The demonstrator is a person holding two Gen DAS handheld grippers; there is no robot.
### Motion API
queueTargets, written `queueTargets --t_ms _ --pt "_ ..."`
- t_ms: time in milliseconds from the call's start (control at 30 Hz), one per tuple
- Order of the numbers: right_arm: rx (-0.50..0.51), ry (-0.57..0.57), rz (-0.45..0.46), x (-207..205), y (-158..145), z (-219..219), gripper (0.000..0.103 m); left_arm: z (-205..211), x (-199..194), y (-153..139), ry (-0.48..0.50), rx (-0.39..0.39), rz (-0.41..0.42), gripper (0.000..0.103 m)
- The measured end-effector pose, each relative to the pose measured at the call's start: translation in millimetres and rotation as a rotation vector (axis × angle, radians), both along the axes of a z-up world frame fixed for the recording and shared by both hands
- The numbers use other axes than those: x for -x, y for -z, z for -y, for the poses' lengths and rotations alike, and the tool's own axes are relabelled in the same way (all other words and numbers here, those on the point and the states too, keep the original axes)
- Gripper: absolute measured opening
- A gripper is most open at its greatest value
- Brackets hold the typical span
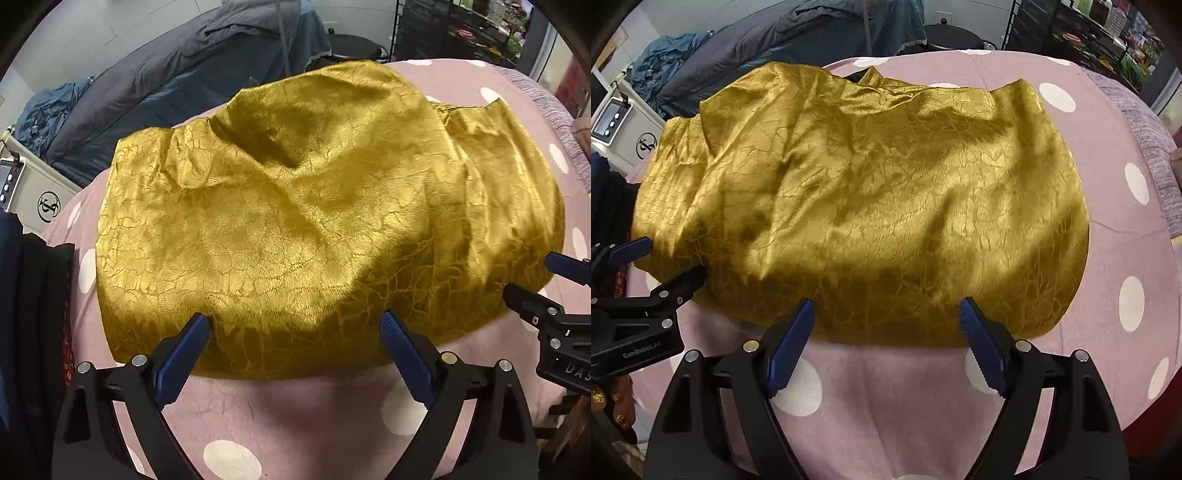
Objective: Fold large clothes
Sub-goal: 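Press and smooth the folded jacket flat with both grippers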
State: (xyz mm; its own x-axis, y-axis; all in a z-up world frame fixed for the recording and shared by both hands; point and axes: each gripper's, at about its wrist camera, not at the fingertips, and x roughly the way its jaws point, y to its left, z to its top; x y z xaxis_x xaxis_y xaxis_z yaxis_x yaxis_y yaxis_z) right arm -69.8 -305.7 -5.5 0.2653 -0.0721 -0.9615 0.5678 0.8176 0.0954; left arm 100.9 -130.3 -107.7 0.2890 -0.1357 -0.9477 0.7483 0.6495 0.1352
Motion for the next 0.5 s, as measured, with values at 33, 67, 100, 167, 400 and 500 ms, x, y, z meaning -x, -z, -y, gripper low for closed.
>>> queueTargets --t_ms 33,67,100,167,400,500 --pt "0.0 0.001 -0.01 -5 4 3 0.08 2 -3 3 -0.002 -0.01 -0.001 0.092" --pt "-0.002 0.006 -0.015 -9 5 5 0.08 5 -5 5 -0.003 -0.018 0.0 0.092" --pt "-0.007 0.013 -0.023 -13 8 9 0.08 8 -8 7 -0.002 -0.026 0.001 0.093" --pt "-0.02 0.021 -0.032 -21 13 15 0.08 14 -15 9 -0.007 -0.029 0.003 0.096" --pt "-0.022 0.025 -0.084 -52 29 33 0.091 41 -50 24 -0.033 -0.072 -0.038 0.098" --pt "-0.051 0.041 -0.126 -58 42 40 0.097 48 -65 37 -0.048 -0.094 -0.085 0.098"
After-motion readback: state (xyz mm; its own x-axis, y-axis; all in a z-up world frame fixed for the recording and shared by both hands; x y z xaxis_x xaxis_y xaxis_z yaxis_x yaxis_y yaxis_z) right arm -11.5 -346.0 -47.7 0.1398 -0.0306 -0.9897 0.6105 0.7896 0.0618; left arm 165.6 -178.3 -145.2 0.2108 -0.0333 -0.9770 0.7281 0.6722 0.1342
